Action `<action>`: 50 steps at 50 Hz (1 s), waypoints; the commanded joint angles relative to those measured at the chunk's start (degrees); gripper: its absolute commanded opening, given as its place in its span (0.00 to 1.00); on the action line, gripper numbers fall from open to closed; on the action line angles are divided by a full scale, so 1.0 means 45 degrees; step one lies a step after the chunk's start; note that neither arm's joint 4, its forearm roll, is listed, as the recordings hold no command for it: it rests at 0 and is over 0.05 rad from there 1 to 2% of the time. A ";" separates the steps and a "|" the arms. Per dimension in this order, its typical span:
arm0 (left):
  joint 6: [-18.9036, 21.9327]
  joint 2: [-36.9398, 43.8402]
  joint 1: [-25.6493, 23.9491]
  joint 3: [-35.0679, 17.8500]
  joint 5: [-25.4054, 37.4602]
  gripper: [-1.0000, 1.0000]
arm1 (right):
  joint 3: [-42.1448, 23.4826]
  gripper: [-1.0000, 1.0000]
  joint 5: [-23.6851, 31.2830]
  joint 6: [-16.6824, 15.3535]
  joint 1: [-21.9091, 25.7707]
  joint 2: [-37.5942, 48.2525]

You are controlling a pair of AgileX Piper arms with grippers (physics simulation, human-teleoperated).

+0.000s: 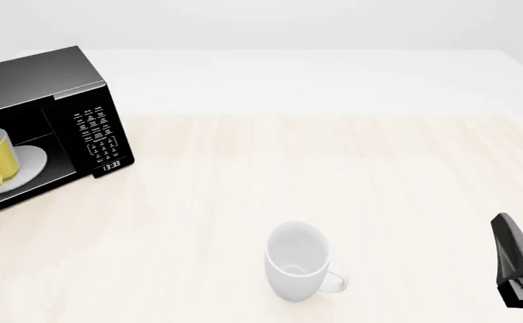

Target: Put the yellow and white mug in the microwave and close it.

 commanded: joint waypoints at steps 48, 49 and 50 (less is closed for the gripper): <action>-0.0184 -0.0410 0.3581 -0.0683 0.0342 1.00 | 0.0000 1.00 0.0000 -0.0001 0.0002 0.0000; -0.0177 -0.0359 0.3752 -0.0650 0.0297 1.00 | 0.0000 1.00 0.0000 0.0000 -0.0001 0.0000; -0.0166 -0.0350 0.3831 -0.0636 0.0270 1.00 | 0.0000 1.00 0.0000 -0.0001 -0.0001 0.0001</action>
